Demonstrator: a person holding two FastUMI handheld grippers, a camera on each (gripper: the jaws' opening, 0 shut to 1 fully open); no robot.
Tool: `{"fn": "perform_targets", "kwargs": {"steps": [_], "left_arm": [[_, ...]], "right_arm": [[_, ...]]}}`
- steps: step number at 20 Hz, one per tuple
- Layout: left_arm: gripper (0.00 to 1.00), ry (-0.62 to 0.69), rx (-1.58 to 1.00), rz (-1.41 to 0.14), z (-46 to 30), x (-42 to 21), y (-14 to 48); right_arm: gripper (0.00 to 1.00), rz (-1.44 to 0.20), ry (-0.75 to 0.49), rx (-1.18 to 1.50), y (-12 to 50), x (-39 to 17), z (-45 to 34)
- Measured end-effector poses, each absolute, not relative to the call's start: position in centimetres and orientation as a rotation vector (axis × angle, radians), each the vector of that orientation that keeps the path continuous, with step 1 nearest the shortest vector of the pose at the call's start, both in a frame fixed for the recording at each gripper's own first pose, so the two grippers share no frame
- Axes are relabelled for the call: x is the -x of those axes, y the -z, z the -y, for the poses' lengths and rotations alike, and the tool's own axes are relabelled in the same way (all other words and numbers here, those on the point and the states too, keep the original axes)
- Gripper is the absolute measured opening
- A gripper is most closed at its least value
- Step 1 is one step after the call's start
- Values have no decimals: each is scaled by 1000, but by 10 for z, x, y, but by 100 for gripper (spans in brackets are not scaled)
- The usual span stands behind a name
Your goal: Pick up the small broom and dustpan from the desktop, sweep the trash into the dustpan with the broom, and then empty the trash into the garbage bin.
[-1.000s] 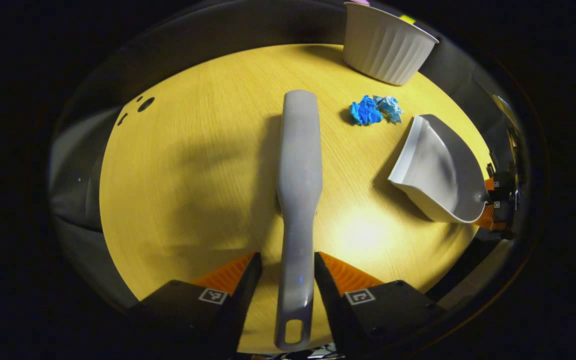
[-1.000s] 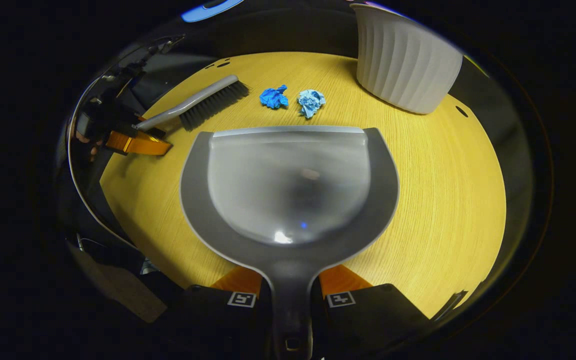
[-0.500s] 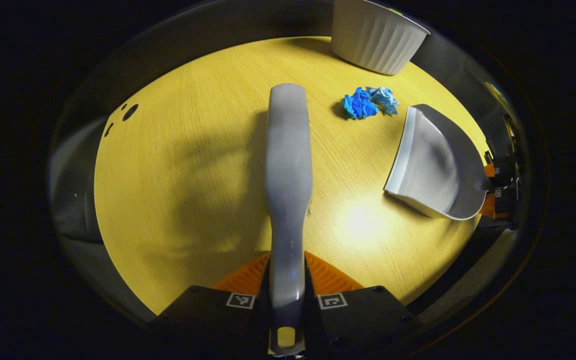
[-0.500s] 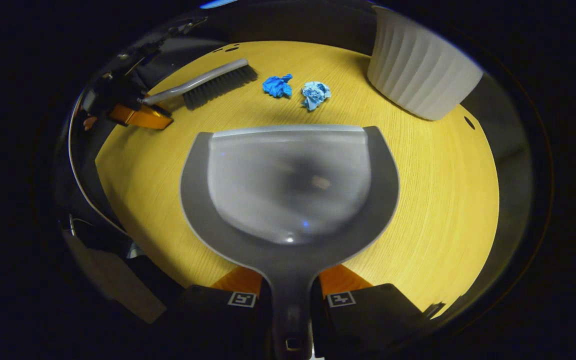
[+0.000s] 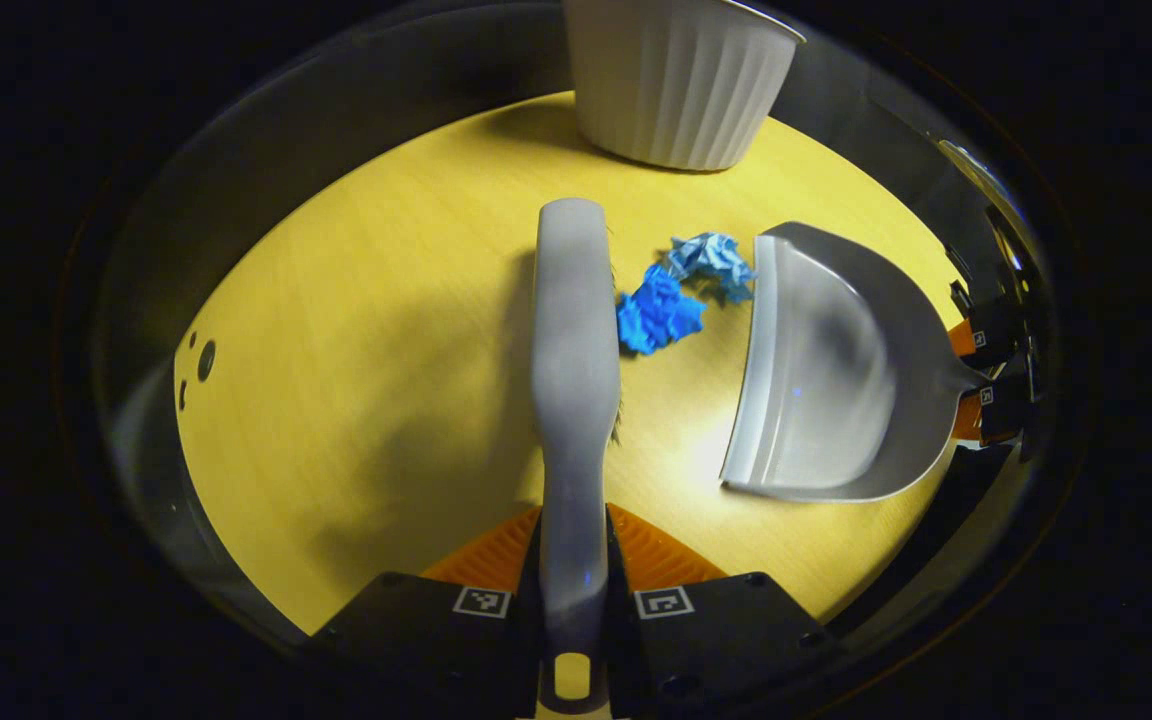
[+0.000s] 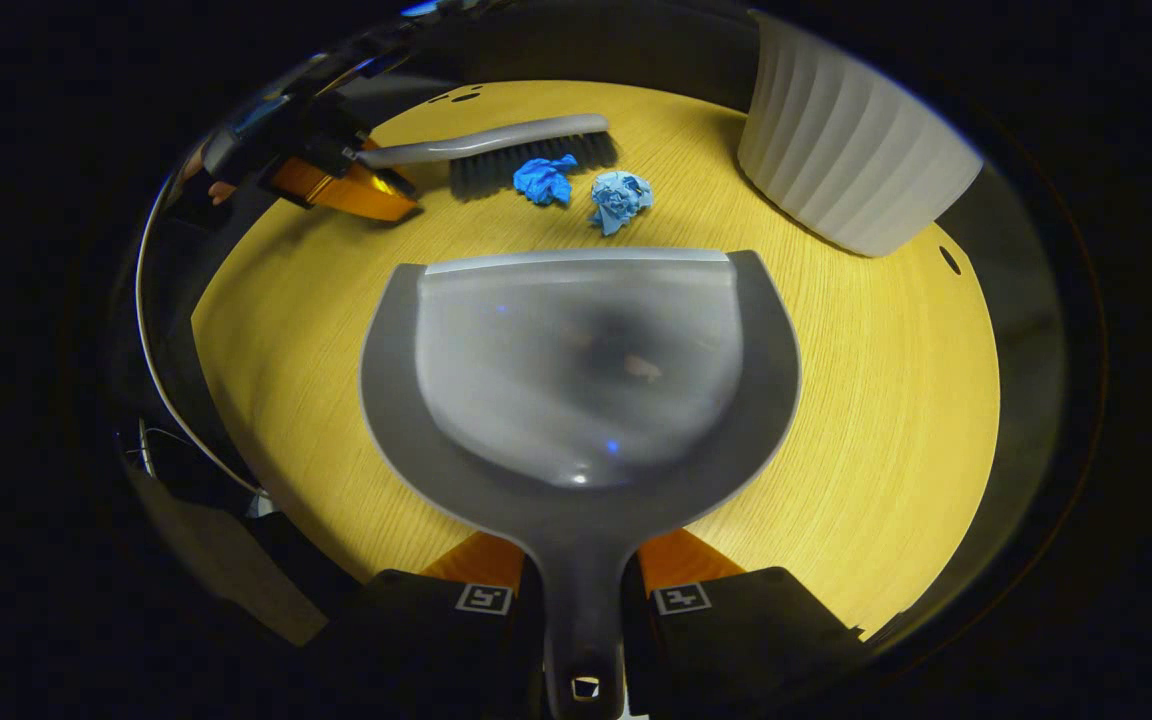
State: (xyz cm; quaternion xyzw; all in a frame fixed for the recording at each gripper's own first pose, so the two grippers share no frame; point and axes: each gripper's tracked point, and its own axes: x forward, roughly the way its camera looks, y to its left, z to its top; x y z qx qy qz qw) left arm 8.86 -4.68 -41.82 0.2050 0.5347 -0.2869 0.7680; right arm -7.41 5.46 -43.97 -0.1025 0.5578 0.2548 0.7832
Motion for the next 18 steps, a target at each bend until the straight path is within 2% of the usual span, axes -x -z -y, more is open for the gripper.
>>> {"fn": "perform_targets", "kwargs": {"steps": [1, 2, 3, 4, 7, 8, 11, 12, 13, 18], "left_arm": [[31, 647, -450, -1160, 55, -90, 417], [31, 672, -458, -1160, 61, -91, 417], [31, 702, -465, -1160, 63, -91, 417], [28, 739, -468, -1163, 67, -88, 415], [33, 849, -465, -1182, 85, -70, 408], [30, 869, -465, -1188, 87, -65, 408], [31, 886, -463, -1187, 85, -62, 401], [31, 887, -458, -1189, 84, -60, 399], [30, 877, -464, -1184, 81, -60, 397], [34, 763, -412, -1162, 45, -72, 393]], "right_arm": [[41, -1204, -551, 220, 441, 75, -55], [41, -1204, -552, 220, 439, 74, -59], [36, -1204, -553, 217, 439, 73, -63], [36, -1202, -552, 214, 439, 72, -67], [41, -1202, -557, 210, 438, 67, -65], [36, -1199, -556, 213, 439, 69, -64], [36, -1190, -566, 223, 439, 67, -66], [41, -1188, -562, 223, 437, 66, -66], [36, -1184, -556, 223, 435, 64, -65], [35, -1077, -535, 225, 441, 64, -66]]}}
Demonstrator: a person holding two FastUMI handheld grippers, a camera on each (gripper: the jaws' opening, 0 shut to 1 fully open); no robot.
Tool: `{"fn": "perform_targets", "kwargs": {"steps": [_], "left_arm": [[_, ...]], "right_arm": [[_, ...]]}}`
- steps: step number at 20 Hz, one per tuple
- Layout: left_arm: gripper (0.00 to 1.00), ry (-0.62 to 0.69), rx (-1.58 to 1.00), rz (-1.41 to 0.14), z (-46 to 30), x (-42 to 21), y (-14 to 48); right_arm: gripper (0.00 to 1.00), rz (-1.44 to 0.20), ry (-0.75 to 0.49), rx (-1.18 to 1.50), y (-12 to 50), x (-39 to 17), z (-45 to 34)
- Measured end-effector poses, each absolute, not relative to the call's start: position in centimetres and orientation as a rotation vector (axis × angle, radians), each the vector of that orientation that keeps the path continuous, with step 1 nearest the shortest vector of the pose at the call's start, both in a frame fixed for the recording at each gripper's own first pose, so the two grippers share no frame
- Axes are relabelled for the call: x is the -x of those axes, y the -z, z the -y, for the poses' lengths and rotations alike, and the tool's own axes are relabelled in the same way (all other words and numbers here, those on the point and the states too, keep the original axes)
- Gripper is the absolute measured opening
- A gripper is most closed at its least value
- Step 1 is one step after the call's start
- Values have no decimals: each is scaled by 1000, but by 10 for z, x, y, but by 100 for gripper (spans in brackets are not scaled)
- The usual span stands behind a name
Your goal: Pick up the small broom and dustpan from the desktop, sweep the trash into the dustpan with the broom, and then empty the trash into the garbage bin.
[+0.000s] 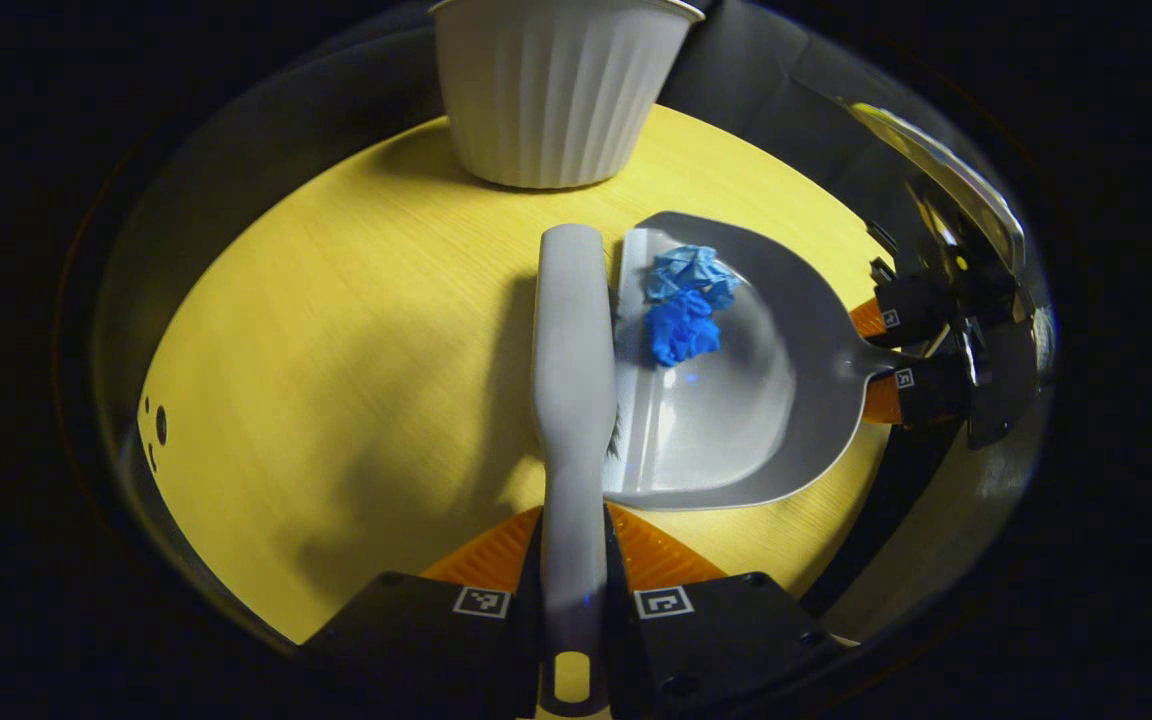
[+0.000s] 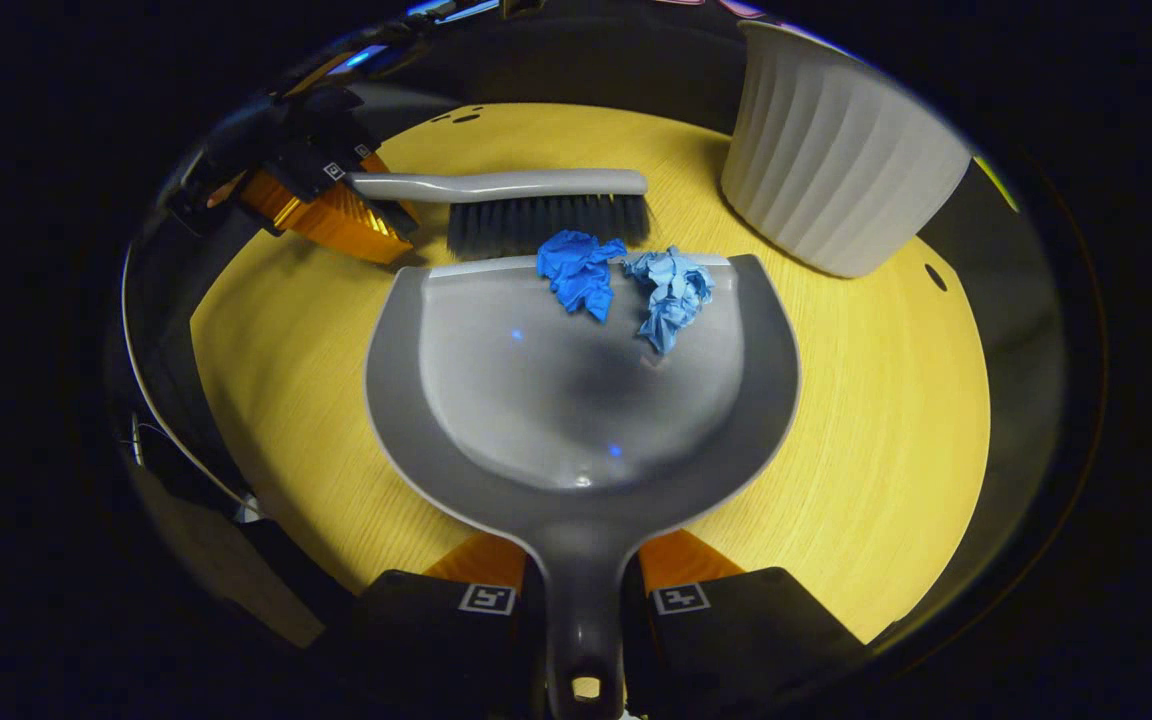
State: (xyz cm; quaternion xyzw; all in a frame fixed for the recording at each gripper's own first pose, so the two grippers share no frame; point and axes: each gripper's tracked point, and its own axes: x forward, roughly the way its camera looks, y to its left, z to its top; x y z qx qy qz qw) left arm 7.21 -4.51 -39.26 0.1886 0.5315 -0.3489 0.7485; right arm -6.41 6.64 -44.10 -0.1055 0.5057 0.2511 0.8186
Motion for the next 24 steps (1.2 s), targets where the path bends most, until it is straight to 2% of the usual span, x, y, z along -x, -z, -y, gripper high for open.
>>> {"fn": "perform_targets", "kwargs": {"steps": [1, 3, 4, 6, 8, 10, 15, 16, 22, 24], "left_arm": [[30, 742, -405, -1162, 33, -75, 393], [34, 704, -376, -1166, 19, -83, 395], [30, 689, -360, -1167, 8, -87, 398], [34, 673, -348, -1170, -10, -88, 403], [30, 669, -357, -1171, -13, -88, 409], [34, 669, -367, -1169, -13, -82, 410], [31, 645, -418, -1206, -21, -75, 420], [34, 645, -424, -1207, -22, -74, 421], [30, 648, -438, -1224, -26, -70, 430], [34, 654, -446, -1223, -27, -71, 432]], "right_arm": [[35, -1067, -538, 217, 441, 66, -68], [35, -1061, -531, 196, 440, 65, -67], [35, -1060, -520, 181, 438, 65, -68], [35, -1071, -497, 143, 438, 65, -76], [35, -1077, -467, 118, 435, 64, -81], [35, -1069, -426, 95, 431, 60, -85], [35, -1034, -278, -32, 410, 46, -83], [34, -1019, -250, -45, 407, 38, -84], [35, -944, -122, -23, 418, 17, -89], [34, -918, -95, 4, 423, 13, -89]]}}
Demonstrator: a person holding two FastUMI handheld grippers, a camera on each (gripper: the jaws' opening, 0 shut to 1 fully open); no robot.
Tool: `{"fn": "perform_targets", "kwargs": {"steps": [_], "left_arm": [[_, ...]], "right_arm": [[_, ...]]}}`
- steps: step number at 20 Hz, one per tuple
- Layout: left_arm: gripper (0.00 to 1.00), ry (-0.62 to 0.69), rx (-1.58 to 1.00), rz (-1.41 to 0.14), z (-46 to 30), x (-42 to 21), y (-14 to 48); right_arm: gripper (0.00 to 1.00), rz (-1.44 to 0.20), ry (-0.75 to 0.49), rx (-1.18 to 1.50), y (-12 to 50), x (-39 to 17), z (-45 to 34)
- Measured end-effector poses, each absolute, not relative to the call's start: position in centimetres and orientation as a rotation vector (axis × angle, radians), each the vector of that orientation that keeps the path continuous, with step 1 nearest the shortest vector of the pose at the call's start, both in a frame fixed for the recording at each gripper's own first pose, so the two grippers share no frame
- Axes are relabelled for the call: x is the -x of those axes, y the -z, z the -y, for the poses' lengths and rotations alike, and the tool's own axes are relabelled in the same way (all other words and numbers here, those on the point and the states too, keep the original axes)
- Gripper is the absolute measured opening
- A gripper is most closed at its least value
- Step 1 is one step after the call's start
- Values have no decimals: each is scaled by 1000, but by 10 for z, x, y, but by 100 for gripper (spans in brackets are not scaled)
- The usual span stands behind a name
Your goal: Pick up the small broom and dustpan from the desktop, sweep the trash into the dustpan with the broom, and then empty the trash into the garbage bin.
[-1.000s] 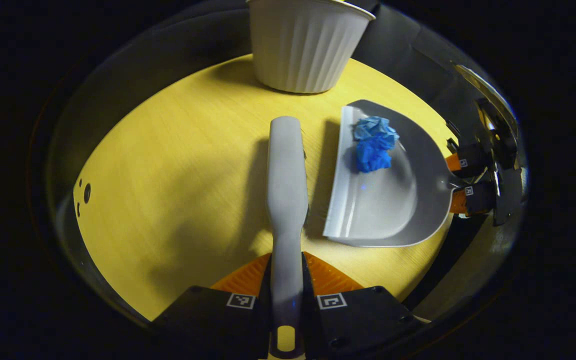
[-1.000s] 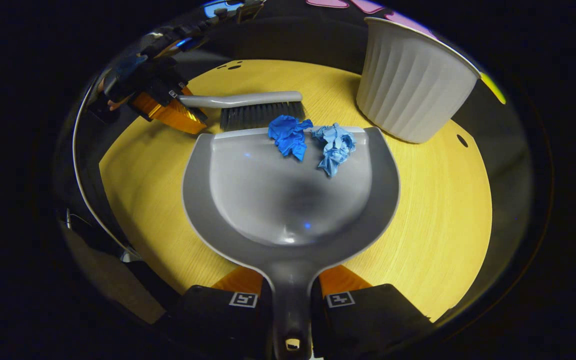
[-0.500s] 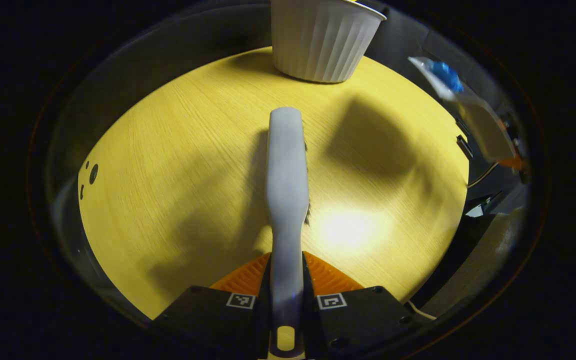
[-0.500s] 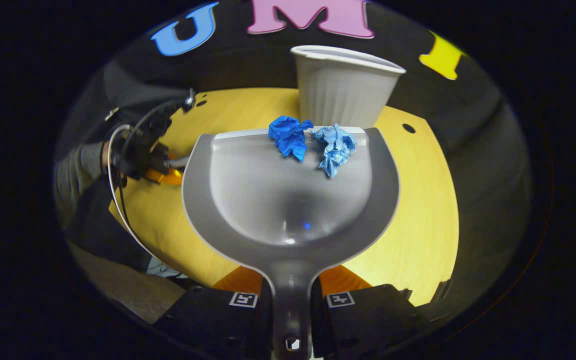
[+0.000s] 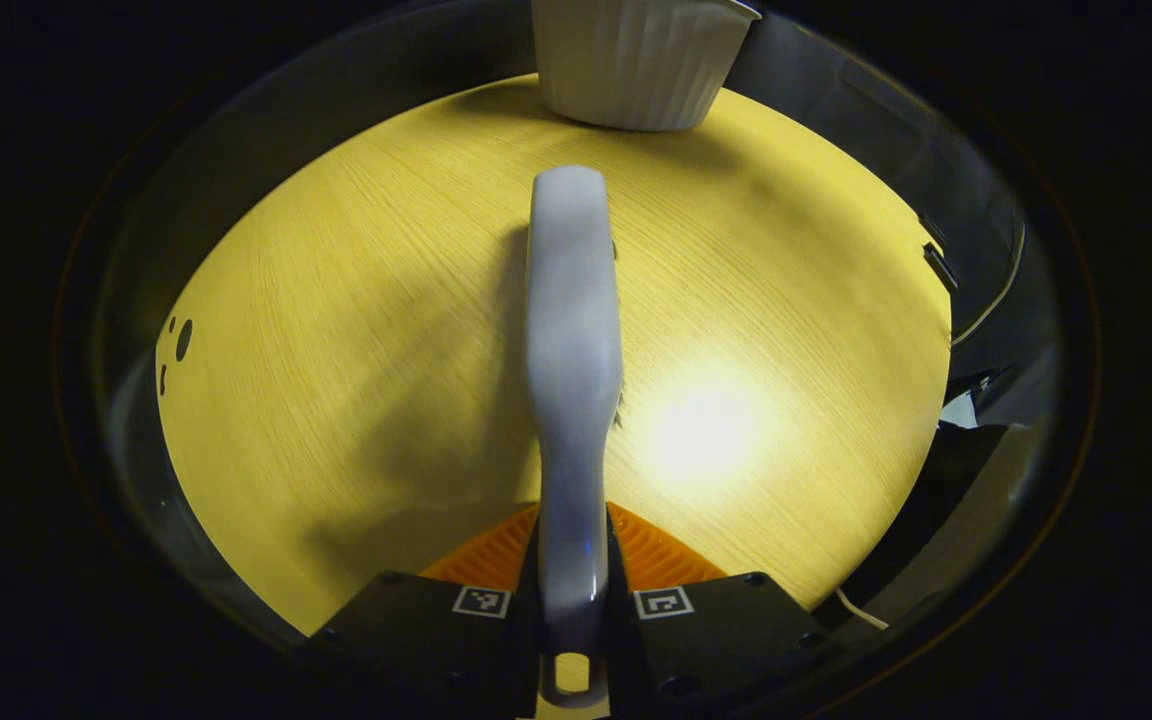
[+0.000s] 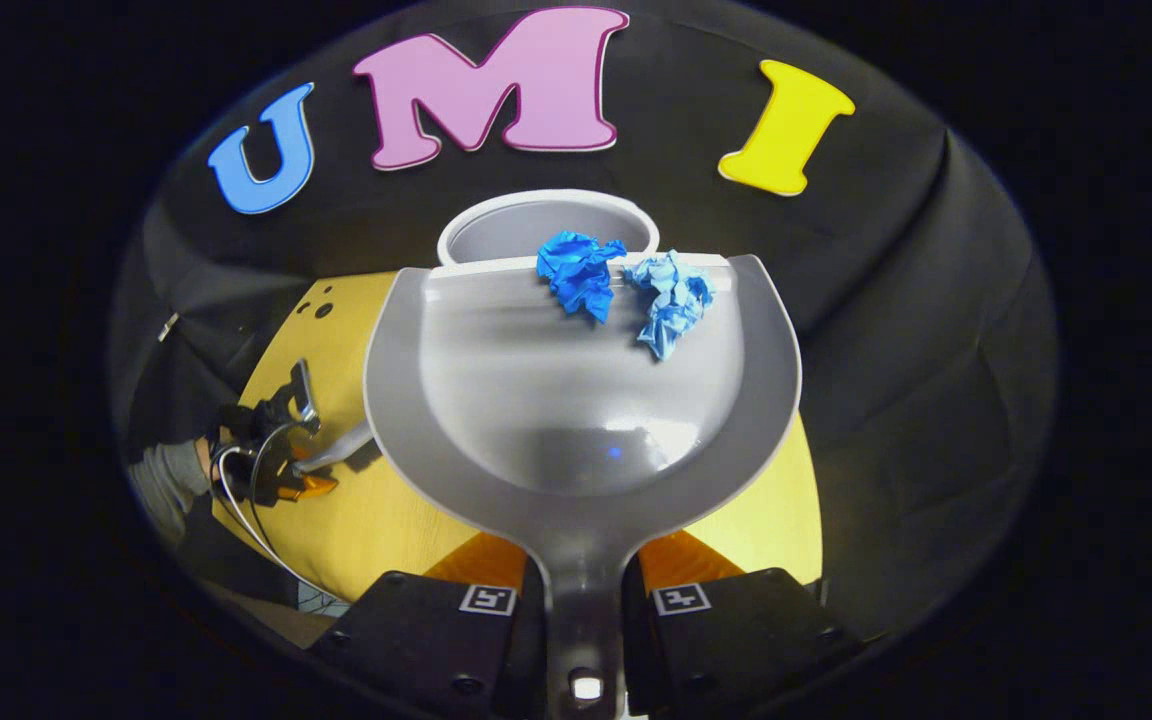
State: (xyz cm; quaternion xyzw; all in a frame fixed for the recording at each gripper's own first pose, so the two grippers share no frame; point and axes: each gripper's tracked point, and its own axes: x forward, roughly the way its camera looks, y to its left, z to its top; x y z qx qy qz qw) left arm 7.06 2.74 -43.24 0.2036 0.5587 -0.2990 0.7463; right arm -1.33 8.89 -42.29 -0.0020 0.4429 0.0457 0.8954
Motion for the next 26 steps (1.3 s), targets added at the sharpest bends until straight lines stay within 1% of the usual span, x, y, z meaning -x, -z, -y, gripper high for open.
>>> {"fn": "perform_targets", "kwargs": {"steps": [3, 4, 5, 6, 9, 11, 15, 18, 26], "left_arm": [[34, 657, -453, -1223, -28, -71, 431], [30, 660, -455, -1222, -28, -72, 432], [30, 662, -457, -1221, -29, -72, 431], [34, 664, -457, -1221, -29, -73, 432], [34, 667, -456, -1219, -29, -74, 432], [30, 667, -453, -1219, -28, -74, 432], [34, 664, -448, -1217, -29, -74, 431], [34, 663, -444, -1219, -31, -77, 430], [34, 654, -445, -1222, -29, -77, 429]], "right_arm": [[34, -897, -74, 26, 430, 10, -86], [35, -897, -63, 34, 432, 9, -86], [35, -907, -57, 56, 429, 10, -83], [35, -912, -50, 91, 428, 10, -82], [34, -911, -27, 248, 419, 9, -64], [35, -915, -24, 358, 412, 6, -52], [35, -914, -28, 577, 392, -15, -28], [34, -924, -45, 672, 386, -24, -25], [34, -897, -93, 1082, 367, -48, -24]]}}
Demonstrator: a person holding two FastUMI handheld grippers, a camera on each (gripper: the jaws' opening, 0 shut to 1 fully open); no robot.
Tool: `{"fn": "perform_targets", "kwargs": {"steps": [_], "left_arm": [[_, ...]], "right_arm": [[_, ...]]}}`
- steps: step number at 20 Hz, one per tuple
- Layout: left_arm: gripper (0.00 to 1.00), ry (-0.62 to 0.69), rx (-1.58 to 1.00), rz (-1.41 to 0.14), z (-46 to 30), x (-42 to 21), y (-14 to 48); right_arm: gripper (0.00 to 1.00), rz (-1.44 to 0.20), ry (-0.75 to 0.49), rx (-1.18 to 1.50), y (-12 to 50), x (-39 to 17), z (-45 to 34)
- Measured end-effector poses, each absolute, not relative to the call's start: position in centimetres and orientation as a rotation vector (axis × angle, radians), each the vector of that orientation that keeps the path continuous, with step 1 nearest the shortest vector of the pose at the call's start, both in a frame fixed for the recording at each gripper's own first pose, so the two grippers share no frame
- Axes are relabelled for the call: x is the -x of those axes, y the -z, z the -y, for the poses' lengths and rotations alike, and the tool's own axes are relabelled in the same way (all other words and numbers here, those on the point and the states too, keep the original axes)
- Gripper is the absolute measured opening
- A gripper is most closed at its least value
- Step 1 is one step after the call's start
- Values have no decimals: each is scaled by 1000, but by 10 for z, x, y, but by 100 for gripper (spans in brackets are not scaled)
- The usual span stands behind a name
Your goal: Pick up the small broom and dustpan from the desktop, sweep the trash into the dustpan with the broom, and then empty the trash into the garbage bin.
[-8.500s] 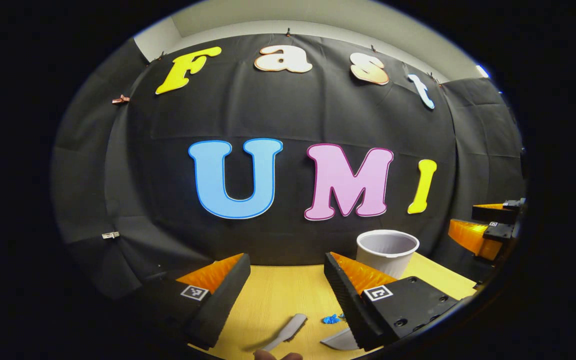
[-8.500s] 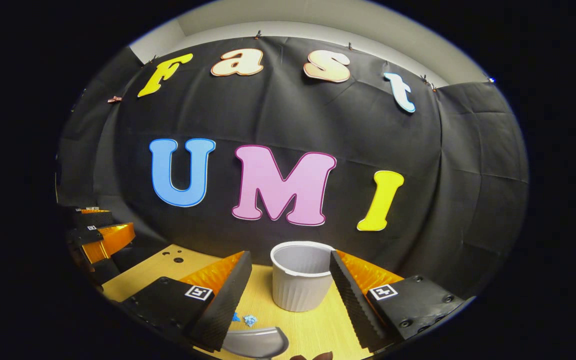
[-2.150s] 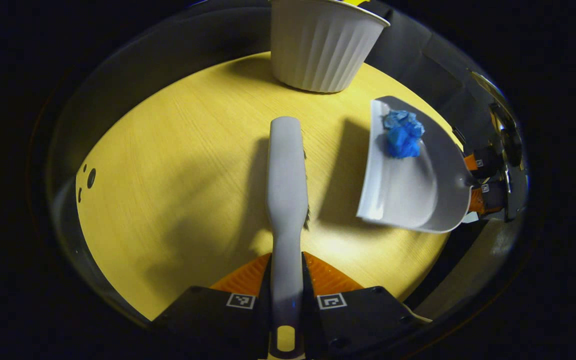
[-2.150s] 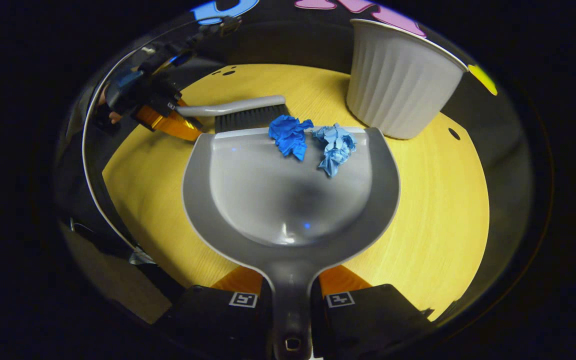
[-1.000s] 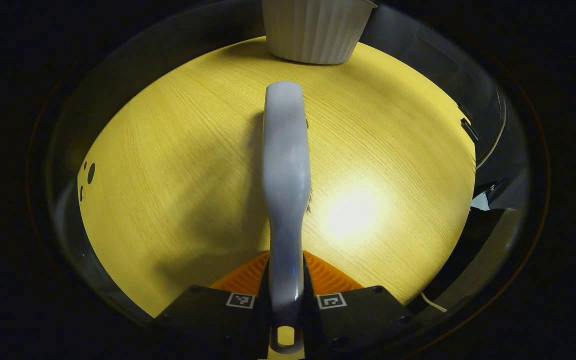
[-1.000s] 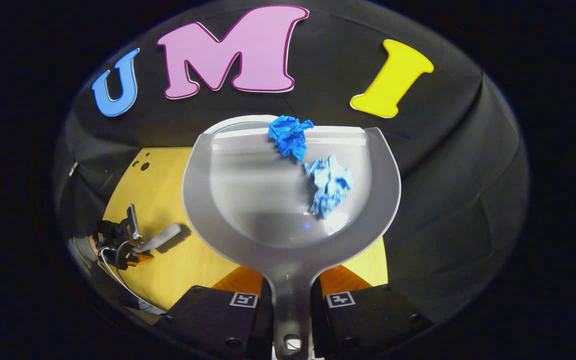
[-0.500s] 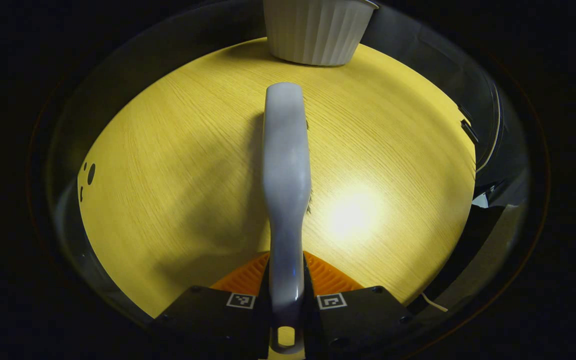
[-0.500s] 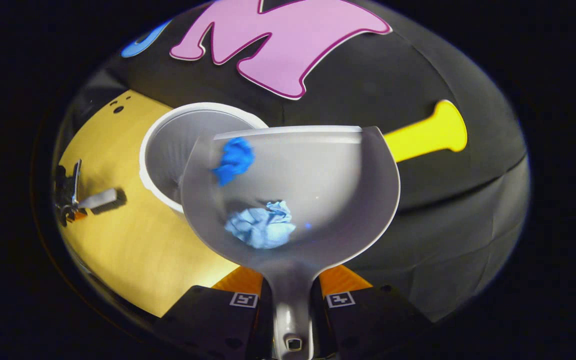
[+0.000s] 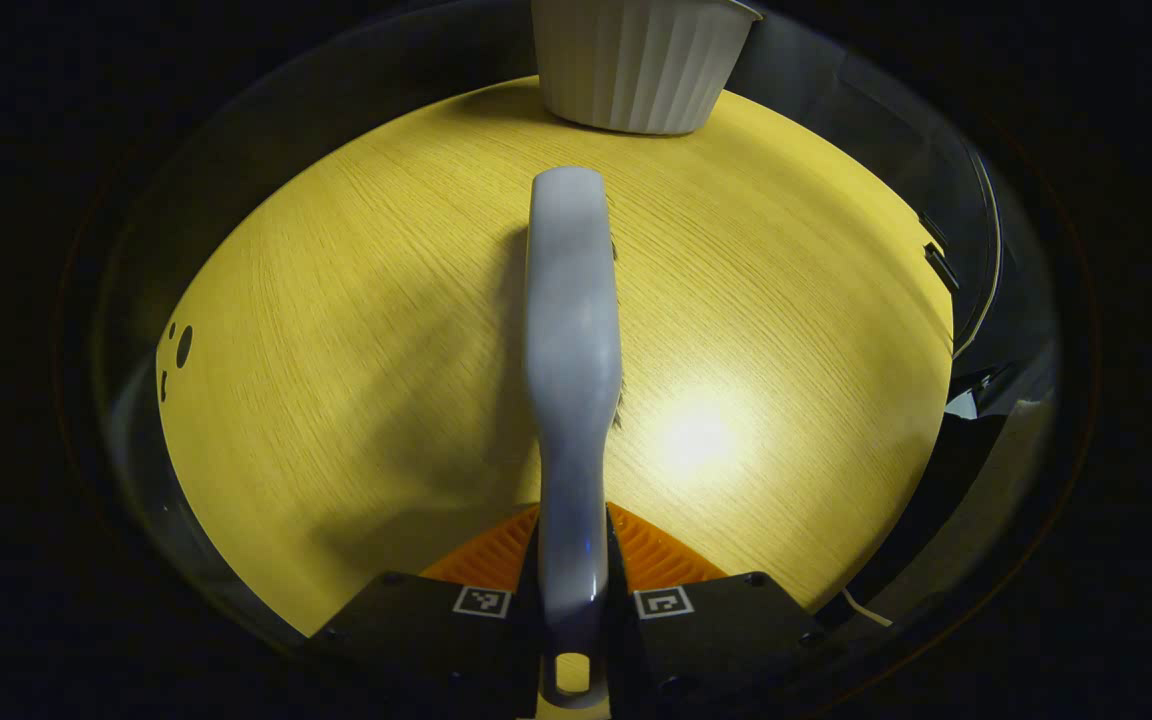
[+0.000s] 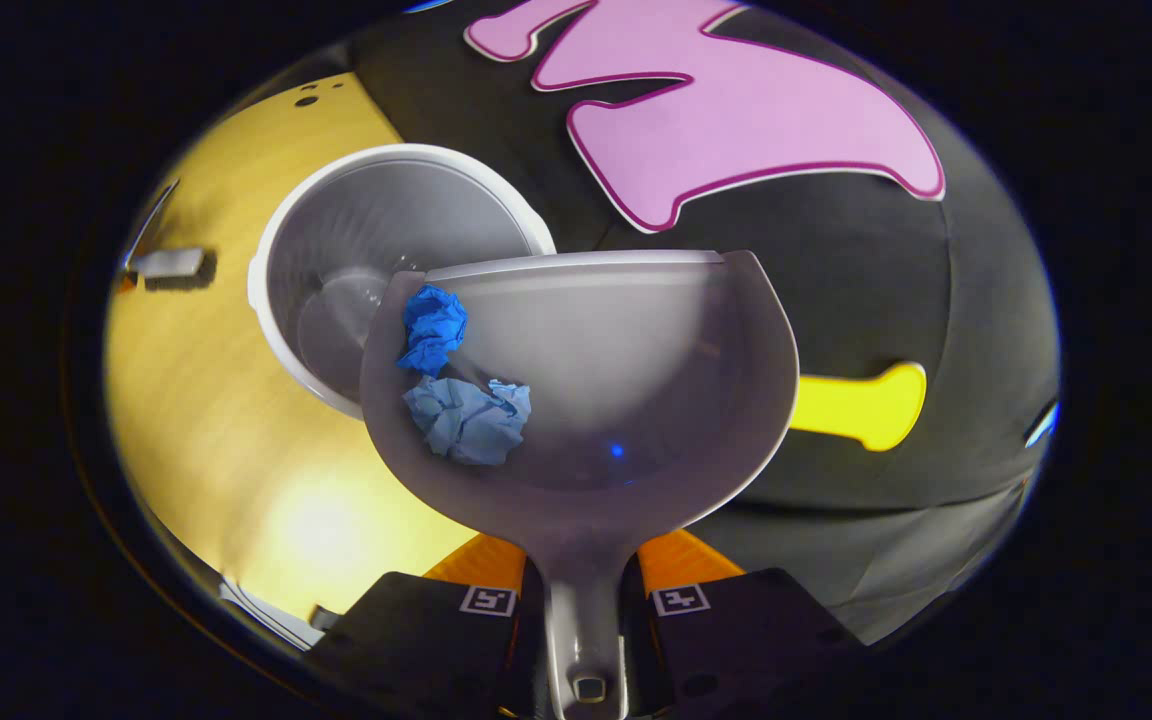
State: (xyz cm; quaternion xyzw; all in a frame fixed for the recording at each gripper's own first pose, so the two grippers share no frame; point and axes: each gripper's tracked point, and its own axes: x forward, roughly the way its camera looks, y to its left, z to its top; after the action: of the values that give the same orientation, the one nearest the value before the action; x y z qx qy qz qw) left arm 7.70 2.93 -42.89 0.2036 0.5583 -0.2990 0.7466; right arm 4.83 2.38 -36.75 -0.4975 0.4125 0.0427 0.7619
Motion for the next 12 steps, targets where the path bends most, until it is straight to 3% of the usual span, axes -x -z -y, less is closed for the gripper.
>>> {"fn": "perform_targets", "kwargs": {"steps": [12], "left_arm": [[34, 645, -441, -1224, -30, -78, 427]], "right_arm": [[34, -864, -140, 1362, 351, -62, -23]]}}
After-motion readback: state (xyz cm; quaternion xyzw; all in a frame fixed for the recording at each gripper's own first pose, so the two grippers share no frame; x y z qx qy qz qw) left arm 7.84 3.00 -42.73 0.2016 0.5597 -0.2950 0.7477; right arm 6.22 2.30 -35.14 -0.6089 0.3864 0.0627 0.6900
